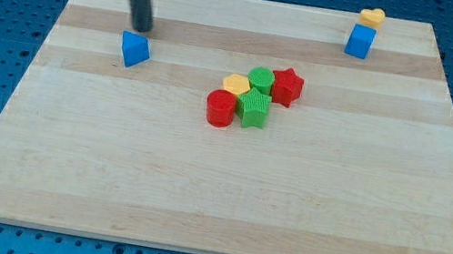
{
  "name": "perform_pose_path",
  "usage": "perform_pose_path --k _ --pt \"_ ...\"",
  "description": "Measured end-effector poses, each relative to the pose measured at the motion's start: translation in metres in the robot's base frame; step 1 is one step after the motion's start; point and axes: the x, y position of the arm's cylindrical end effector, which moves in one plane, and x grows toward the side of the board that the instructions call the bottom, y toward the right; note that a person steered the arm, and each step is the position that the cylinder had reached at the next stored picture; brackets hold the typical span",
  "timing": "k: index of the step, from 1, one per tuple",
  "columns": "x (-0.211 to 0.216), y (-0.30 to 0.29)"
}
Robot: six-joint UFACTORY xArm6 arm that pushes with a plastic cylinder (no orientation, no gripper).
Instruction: Push the blue triangle towards green circle
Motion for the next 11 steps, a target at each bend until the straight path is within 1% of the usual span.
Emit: perform_pose_path --k 1,2,4,5,6,8,10,11 --pt "0.027 -0.015" --pt "0.059 -0.009" --pt "0.031 0.067" --pt "0.024 0.101" --pt "0.021 0.093" --pt "-0.014 0.096" --pt "-0.014 0.147" --pt "-0.002 0.156"
